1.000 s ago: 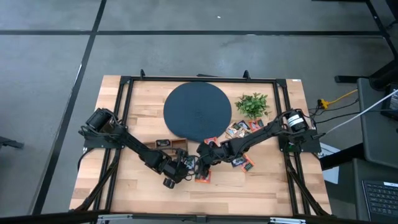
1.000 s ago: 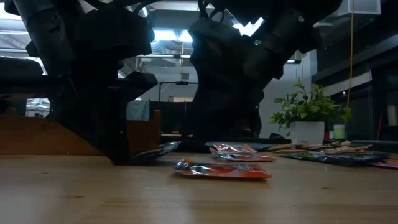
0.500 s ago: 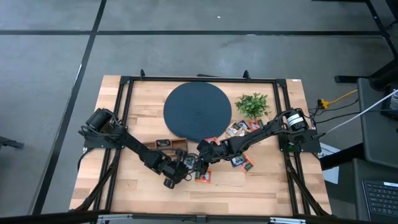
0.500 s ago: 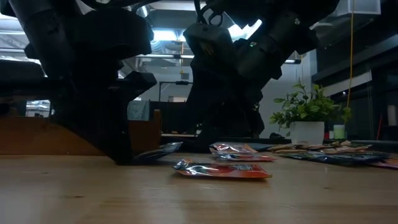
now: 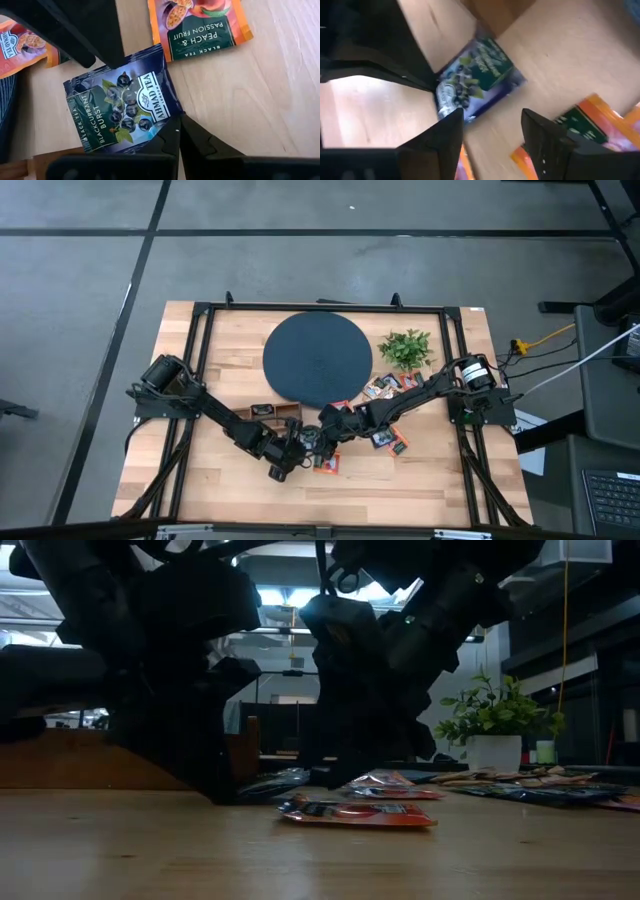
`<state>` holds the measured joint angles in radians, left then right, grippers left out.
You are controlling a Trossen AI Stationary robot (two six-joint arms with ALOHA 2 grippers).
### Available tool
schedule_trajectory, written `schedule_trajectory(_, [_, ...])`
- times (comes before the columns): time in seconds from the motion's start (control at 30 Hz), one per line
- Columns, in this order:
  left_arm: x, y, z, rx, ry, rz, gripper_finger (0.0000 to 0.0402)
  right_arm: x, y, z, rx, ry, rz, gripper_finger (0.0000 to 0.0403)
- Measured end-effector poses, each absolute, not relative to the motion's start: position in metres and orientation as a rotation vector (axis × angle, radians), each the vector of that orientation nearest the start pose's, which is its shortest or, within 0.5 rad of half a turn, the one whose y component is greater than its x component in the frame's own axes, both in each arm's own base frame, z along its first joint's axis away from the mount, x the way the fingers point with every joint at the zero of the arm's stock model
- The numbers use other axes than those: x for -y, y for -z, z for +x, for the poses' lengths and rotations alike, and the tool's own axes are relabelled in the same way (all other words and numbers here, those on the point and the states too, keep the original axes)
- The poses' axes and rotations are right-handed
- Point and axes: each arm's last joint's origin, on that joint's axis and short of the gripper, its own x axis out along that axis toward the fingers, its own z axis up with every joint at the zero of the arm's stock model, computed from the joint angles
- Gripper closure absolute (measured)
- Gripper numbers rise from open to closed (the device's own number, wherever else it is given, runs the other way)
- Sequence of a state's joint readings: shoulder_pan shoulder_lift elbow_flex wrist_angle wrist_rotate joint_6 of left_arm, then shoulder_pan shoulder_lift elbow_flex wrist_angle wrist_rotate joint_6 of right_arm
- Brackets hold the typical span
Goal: Pick & Place Tea
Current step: Put the blue tea bag into the middle section of the wooden organizer
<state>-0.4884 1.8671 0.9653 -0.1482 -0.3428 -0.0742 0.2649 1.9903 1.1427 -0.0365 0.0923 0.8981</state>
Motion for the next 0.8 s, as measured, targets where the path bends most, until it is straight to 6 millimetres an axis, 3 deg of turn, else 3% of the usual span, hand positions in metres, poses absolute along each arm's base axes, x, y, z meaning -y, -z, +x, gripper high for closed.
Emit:
schedule_trajectory(0.63, [0.1517, -0.1196, 0.3097, -0.933, 0.059, 0.375, 0.0400, -0.0992, -0.1198, 0.3885, -0.859, 0.188, 0.694, 0.0245])
schedule_trajectory(0.8, [0.1518, -0.1197, 0.3096, -0.935, 0.063, 0.376, 0.0396, -0.0991, -0.1197, 0.3884, -0.862, 0.180, 0.674, 0.0291])
